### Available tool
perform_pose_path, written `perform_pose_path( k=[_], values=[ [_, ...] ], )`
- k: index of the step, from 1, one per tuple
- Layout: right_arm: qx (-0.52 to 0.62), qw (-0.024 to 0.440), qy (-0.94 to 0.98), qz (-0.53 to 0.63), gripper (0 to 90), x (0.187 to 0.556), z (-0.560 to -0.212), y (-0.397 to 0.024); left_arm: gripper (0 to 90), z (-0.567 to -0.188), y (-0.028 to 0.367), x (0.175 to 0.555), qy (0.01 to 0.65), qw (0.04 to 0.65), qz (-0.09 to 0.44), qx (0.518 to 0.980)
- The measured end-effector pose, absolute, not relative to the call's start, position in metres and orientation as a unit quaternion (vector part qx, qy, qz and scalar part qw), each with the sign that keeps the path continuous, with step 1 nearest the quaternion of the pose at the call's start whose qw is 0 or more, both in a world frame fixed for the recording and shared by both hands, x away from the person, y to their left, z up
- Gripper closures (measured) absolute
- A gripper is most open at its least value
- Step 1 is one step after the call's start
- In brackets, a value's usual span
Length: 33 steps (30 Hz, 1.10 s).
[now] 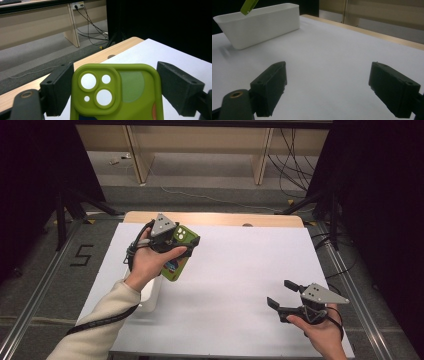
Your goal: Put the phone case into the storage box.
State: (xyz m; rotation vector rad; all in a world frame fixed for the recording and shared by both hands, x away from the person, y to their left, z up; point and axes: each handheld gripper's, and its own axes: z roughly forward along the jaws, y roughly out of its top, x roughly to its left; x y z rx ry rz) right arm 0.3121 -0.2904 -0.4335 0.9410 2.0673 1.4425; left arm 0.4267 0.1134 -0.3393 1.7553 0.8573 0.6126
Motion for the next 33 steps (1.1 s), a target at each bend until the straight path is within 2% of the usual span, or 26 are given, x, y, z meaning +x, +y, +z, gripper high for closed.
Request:
perform_pose_path(
  k=[33],
  values=[
    [0.342, 0.224, 0.748, 0.523, 16.0, 0.312, -0.434, -0.291, 16.9, -0.335, 0.127, 0.431, 0.370, 0.525, 0.265, 0.719]
  ],
)
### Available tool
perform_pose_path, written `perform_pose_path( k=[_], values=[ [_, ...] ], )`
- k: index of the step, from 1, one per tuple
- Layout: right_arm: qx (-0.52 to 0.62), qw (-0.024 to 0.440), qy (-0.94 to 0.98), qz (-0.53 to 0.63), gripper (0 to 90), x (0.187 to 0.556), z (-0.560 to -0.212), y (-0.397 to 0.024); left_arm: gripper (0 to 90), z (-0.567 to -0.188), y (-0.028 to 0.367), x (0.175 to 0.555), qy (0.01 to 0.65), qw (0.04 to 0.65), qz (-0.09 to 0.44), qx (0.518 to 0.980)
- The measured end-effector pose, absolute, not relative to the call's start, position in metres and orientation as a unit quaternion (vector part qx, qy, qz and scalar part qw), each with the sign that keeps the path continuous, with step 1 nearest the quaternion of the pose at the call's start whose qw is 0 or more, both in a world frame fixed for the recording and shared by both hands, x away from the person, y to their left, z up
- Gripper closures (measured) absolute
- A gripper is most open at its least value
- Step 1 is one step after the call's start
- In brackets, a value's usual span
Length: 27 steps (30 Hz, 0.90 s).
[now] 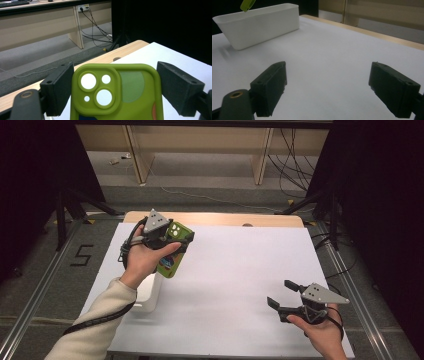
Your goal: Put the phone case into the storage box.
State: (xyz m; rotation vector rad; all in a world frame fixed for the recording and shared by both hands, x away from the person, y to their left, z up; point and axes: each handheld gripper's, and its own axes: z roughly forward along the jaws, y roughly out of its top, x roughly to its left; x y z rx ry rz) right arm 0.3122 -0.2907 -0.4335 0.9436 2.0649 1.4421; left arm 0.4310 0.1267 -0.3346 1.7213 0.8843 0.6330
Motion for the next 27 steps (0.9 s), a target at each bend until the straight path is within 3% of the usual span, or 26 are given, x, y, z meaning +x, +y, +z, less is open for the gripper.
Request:
perform_pose_path(
  k=[27],
  values=[
    [0.342, 0.224, 0.748, 0.522, 16.0, 0.312, -0.434, -0.291, 16.9, -0.328, 0.142, 0.435, 0.384, 0.529, 0.277, 0.704]
  ],
)
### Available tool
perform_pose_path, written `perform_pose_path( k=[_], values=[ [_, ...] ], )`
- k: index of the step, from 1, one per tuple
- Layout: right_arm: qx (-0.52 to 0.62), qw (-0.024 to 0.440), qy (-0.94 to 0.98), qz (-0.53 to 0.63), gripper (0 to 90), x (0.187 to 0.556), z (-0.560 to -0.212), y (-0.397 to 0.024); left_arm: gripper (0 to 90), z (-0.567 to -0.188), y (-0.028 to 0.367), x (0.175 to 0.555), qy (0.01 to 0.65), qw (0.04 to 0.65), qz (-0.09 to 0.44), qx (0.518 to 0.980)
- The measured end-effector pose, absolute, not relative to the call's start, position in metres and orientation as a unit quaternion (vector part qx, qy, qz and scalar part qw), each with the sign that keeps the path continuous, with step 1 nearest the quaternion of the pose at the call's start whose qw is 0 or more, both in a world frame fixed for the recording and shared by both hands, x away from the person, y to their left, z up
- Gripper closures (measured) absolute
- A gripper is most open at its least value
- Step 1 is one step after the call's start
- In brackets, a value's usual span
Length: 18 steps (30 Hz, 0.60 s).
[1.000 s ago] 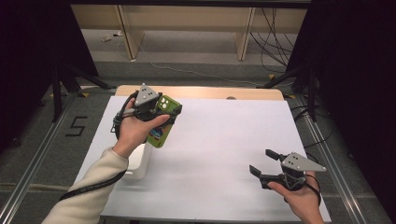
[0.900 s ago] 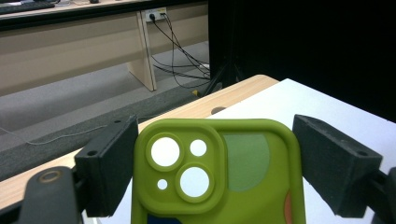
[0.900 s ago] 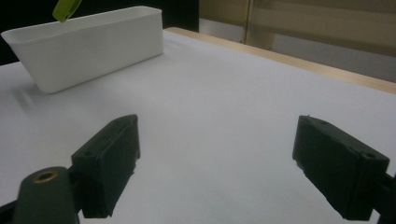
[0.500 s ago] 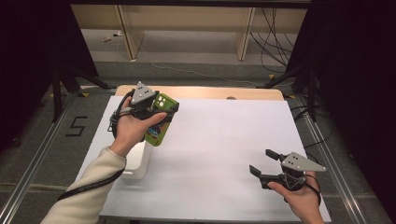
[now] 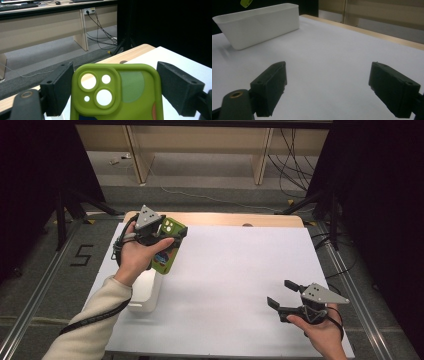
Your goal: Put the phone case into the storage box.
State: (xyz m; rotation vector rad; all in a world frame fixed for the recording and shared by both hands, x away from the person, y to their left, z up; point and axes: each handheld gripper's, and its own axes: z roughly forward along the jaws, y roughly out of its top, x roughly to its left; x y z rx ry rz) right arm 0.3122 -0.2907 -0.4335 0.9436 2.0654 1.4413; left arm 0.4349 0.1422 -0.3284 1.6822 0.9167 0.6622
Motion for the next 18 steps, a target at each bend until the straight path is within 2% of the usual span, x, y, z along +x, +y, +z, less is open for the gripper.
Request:
perform_pose_path(
  k=[18],
  values=[
    [0.342, 0.224, 0.748, 0.522, 16.0, 0.3122, -0.4335, -0.2907, 16.9, -0.3266, 0.1525, 0.4394, 0.396, 0.531, 0.284, 0.693]
  ],
)
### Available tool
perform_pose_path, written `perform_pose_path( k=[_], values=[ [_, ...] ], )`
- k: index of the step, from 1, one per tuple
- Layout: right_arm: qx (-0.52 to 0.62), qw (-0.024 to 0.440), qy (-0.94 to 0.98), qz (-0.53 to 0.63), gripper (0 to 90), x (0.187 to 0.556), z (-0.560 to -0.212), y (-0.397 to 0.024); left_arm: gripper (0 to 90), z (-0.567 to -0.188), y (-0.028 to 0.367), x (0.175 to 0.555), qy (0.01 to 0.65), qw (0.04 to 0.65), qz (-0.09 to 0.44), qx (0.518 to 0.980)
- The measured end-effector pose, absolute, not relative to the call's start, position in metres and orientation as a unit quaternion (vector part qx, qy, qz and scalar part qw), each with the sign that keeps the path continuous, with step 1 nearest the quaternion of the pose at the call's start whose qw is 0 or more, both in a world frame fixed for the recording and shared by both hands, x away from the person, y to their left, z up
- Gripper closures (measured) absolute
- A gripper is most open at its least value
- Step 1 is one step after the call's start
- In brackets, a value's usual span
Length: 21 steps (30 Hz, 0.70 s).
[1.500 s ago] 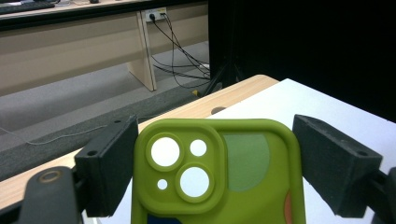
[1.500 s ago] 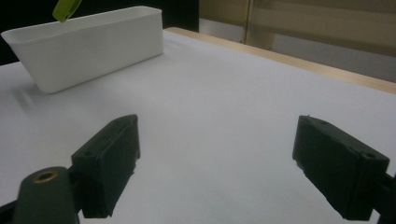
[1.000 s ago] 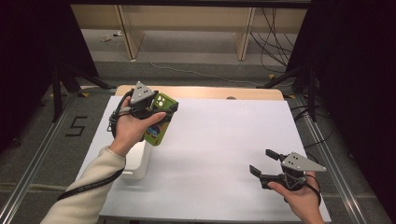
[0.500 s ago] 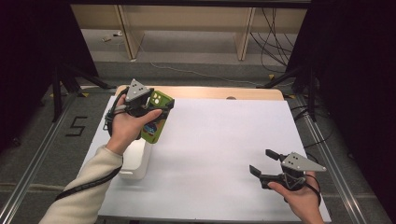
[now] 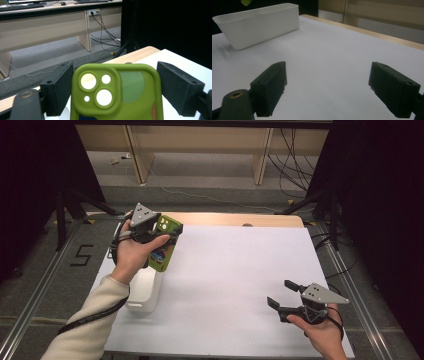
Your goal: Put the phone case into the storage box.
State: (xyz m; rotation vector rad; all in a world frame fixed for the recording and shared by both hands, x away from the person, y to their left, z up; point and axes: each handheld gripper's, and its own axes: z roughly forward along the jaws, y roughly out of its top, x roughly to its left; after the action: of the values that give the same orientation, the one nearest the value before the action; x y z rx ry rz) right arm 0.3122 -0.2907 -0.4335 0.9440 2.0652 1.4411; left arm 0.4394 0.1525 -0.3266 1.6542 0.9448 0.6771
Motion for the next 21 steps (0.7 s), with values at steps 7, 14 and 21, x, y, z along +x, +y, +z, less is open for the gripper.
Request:
perform_pose_path(
  k=[7, 14, 21],
  values=[
    [0.342, 0.224, 0.748, 0.522, 16.0, 0.3123, -0.4336, -0.2906, 16.9, -0.3258, 0.1561, 0.4405, 0.400, 0.532, 0.286, 0.690],
    [0.342, 0.224, 0.748, 0.522, 16.0, 0.3123, -0.4336, -0.2907, 16.9, -0.3260, 0.1580, 0.4414, 0.403, 0.532, 0.286, 0.688],
    [0.342, 0.224, 0.748, 0.522, 16.0, 0.3122, -0.4335, -0.2908, 16.9, -0.3254, 0.1605, 0.4423, 0.404, 0.530, 0.287, 0.688]
  ],
)
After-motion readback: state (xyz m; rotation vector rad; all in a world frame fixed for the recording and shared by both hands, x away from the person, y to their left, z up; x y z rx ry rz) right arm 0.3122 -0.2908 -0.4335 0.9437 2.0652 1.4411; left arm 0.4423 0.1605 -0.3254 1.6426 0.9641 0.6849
